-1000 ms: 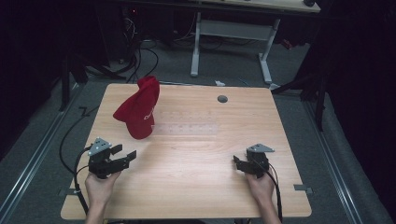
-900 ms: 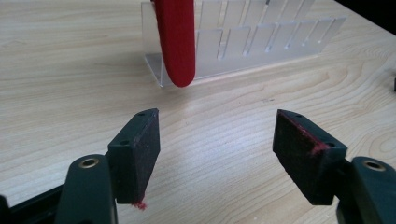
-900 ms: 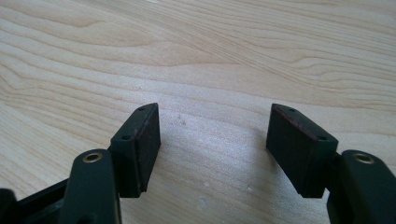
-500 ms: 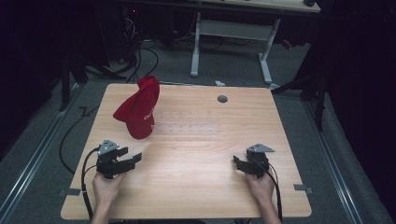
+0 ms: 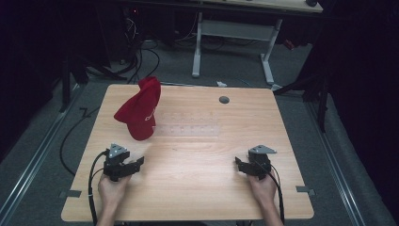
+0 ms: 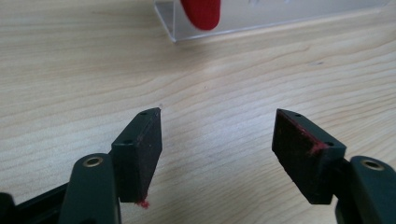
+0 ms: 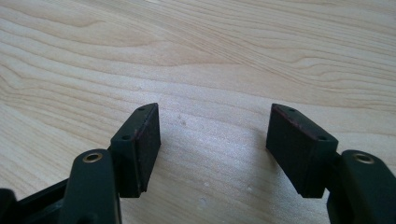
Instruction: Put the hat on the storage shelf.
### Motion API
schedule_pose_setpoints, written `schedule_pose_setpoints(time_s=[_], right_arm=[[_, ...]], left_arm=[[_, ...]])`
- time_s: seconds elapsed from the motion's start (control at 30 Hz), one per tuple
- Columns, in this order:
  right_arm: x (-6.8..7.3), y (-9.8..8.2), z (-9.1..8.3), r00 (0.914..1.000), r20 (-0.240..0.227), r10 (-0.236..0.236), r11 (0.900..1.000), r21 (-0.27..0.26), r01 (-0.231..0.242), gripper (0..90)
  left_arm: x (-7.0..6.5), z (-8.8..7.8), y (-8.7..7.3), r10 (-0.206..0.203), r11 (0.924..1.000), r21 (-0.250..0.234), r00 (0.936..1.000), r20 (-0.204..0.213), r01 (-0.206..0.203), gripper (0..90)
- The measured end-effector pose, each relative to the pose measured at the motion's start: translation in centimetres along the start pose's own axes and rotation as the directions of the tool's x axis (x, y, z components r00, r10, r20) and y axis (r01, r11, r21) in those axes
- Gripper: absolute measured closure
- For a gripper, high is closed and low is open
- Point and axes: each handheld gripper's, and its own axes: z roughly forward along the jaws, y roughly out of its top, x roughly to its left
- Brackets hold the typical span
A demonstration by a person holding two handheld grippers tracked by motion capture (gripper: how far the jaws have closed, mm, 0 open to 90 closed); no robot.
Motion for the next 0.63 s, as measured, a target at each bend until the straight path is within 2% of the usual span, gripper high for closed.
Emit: schedule_pose_setpoints(time_s=[0.2, 0.37, 0.63], right_arm=[[0.0, 0.0, 0.0, 1.0, 0.0, -0.001, 1.0, 0.0, 0.001, 35.5], [0.0, 0.0, 0.0, 1.0, -0.001, -0.003, 1.0, 0.0, 0.003, 35.5], [0.0, 0.0, 0.0, 1.0, -0.001, -0.001, 1.0, 0.0, 0.001, 35.5]], left_arm=[[0.1, 0.9, -1.4, 0.091, 0.9955, 0.03, 0.9951, -0.038, -0.09, 31.1], [0.0, 1.0, -1.5, 0.09, 0.9959, 0.018, 0.9953, -0.036, -0.089, 30.4], [0.0, 1.0, -1.6, 0.103, 0.9939, 0.042, 0.9946, -0.013, -0.102, 23.1]])
